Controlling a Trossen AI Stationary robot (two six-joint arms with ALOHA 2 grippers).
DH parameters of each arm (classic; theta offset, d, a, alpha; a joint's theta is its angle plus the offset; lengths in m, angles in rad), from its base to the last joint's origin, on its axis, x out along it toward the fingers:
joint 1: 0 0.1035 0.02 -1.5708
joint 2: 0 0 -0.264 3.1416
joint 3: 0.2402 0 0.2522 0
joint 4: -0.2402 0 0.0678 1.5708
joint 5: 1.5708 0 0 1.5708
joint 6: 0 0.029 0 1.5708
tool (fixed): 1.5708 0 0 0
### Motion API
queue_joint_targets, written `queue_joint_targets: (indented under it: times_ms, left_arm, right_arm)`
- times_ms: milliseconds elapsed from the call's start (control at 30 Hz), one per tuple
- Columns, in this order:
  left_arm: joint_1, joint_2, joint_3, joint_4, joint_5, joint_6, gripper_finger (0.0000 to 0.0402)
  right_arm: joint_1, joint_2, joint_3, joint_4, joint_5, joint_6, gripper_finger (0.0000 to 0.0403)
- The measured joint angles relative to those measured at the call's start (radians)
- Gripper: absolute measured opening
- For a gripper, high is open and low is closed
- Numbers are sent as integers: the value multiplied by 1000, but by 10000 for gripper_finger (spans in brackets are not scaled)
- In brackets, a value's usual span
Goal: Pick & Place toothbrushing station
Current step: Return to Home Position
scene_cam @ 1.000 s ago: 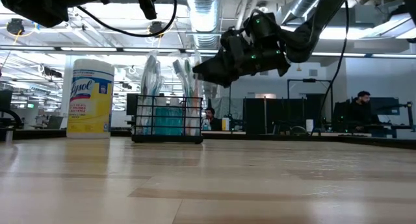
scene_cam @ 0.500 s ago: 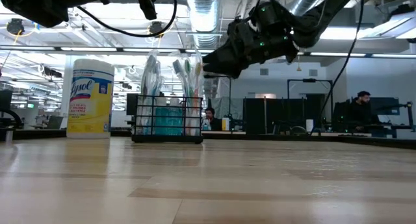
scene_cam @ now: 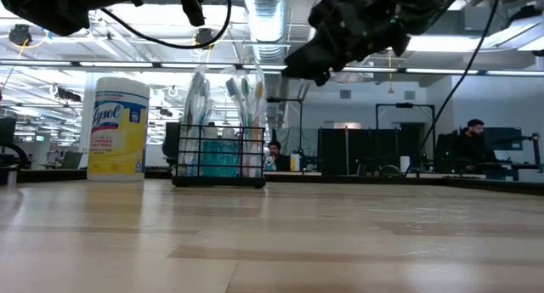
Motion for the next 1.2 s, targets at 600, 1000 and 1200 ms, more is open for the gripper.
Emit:
queue_joint_targets:
  times_ms: [600, 1000, 1200]
  left_arm:
    - [-1, 0, -1, -21, 4, -3, 106]
    - [-1, 0, -1, -22, 3, -3, 107]
    - [-1, 0, -1, -22, 2, -3, 107]
  right_arm:
    - [48, -339, -405, 168, 0, 111, 109]
    - [112, -629, -606, 177, 5, 141, 108]
    - [120, -741, -697, 201, 119, 128, 106]
